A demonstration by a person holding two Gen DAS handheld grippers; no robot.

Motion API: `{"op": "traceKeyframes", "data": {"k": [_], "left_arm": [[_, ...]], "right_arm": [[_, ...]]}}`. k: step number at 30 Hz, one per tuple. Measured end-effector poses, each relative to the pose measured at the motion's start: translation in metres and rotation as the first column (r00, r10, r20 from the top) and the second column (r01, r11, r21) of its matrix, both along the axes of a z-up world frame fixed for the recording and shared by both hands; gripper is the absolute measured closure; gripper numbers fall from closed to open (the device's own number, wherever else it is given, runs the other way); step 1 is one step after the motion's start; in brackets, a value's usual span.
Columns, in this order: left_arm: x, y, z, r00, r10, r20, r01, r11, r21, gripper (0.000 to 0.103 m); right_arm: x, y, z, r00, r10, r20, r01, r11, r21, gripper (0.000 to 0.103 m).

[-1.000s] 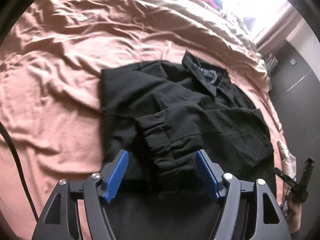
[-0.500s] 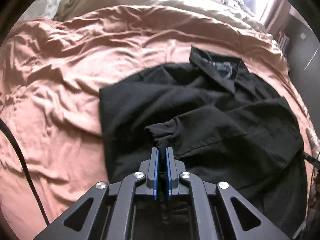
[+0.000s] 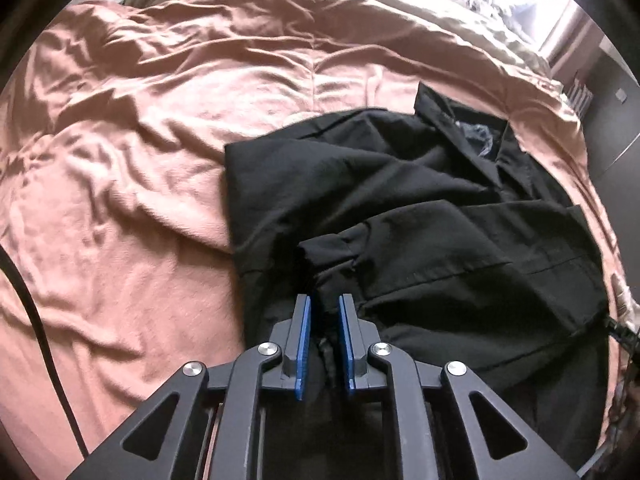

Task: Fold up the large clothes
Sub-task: 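Grasp the folded shirt fabric again with the left tool, then open both tools and raise them above the narrowed black shirt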

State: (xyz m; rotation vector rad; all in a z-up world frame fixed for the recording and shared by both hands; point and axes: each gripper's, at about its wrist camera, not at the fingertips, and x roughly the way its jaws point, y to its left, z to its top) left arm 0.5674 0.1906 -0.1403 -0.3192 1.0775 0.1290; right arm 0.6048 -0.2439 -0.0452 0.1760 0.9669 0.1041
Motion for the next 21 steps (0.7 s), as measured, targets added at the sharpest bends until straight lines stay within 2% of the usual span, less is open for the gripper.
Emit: {"op": "traceKeyframes", "data": {"k": [3,5,7,9,14,16,21], "left_arm": [[-0.017,0.002,0.018,0.999,-0.004,0.039,0.005,1.0,-0.007,0.085],[-0.035,0.001,0.031,0.998,-0.015,0.066,0.016,1.0,-0.014,0.068],[-0.054,-0.003,0.044,0.995,-0.026,0.099,0.028,1.0,-0.014,0.031],[-0.078,-0.007,0.058,0.988,-0.038,0.147,0.04,0.999,-0.012,0.019],[-0.128,-0.013,0.078,0.98,-0.027,0.196,0.038,0.998,-0.053,0.017],[-0.148,-0.017,0.082,0.983,-0.023,0.181,0.034,0.998,-0.059,0.006],[-0.196,-0.025,0.1,0.972,-0.012,0.235,0.017,1.0,-0.019,0.0]], "right_arm": [[-0.015,-0.004,0.011,0.999,0.042,0.02,-0.043,0.999,0.019,0.049],[-0.03,-0.007,0.02,0.997,0.064,0.033,-0.065,0.998,0.025,0.045],[-0.044,-0.007,0.028,0.995,0.083,0.055,-0.084,0.996,0.02,0.029],[-0.063,-0.007,0.036,0.991,0.108,0.082,-0.109,0.994,0.013,0.021],[-0.111,-0.007,0.054,0.978,0.158,0.137,-0.158,0.987,-0.012,0.016],[-0.131,-0.008,0.059,0.973,0.169,0.158,-0.169,0.986,-0.009,0.001],[-0.175,-0.018,0.07,0.964,0.164,0.21,-0.169,0.986,0.004,0.0]]}}
